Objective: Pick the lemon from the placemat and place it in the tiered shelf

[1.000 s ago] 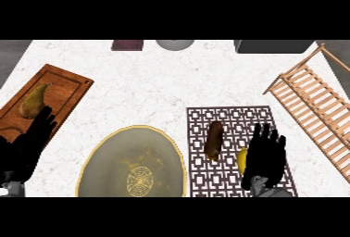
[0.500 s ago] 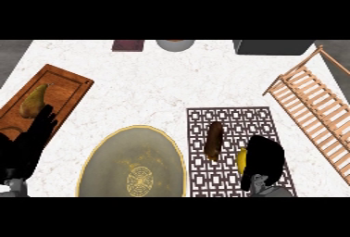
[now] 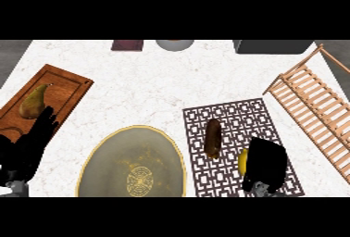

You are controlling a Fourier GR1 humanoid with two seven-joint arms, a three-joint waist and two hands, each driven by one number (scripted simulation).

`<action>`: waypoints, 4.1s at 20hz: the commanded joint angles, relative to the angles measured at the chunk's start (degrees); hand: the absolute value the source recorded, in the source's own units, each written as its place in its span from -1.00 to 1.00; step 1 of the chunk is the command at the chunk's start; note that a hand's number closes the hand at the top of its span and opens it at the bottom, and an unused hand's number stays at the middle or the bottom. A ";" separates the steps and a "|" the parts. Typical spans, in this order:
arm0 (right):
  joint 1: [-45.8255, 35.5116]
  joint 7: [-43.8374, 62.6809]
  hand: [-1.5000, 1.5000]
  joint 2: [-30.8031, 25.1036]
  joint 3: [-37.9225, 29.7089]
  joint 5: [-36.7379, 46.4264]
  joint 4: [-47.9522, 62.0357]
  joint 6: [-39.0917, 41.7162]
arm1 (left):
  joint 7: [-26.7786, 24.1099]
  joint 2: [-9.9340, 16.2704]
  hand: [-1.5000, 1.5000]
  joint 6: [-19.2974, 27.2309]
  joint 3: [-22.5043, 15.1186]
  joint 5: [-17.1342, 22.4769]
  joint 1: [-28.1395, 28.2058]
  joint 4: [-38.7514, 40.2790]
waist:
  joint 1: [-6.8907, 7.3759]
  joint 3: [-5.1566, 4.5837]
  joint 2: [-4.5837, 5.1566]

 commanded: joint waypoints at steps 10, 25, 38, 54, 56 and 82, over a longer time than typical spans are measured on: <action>-12.77 16.62 1.00 4.84 -9.50 -6.58 -9.59 -3.26 | 2.92 -1.89 0.00 1.23 -1.04 -1.52 -0.59 -2.73 | 0.38 0.23 0.35; -21.71 33.42 1.00 4.91 -5.54 -3.38 -37.42 -0.43 | 2.86 -0.73 0.00 -0.26 1.13 -0.73 -2.34 0.55 | -0.54 0.08 -0.05; -38.53 26.54 1.00 4.92 -15.62 8.03 -37.06 16.48 | -0.51 0.07 0.00 -2.60 2.26 -0.29 1.63 0.27 | -0.46 -0.08 -0.55; -56.04 7.31 1.00 -2.20 -41.07 13.97 -25.65 31.19 | 1.16 -1.45 0.00 -0.60 1.80 -1.52 -2.09 1.49 | -0.67 0.16 0.11; -56.75 6.77 1.00 -3.60 -40.73 16.15 -24.32 32.78 | 0.78 -0.54 0.00 -1.89 1.96 -1.27 -0.73 -0.30 | -0.21 0.16 0.08; -39.15 -2.12 -1.00 -15.85 -60.11 -1.68 -10.84 9.96 | 5.51 -3.78 0.00 -0.73 1.69 -3.31 -0.10 -6.56 | 0.22 0.21 0.28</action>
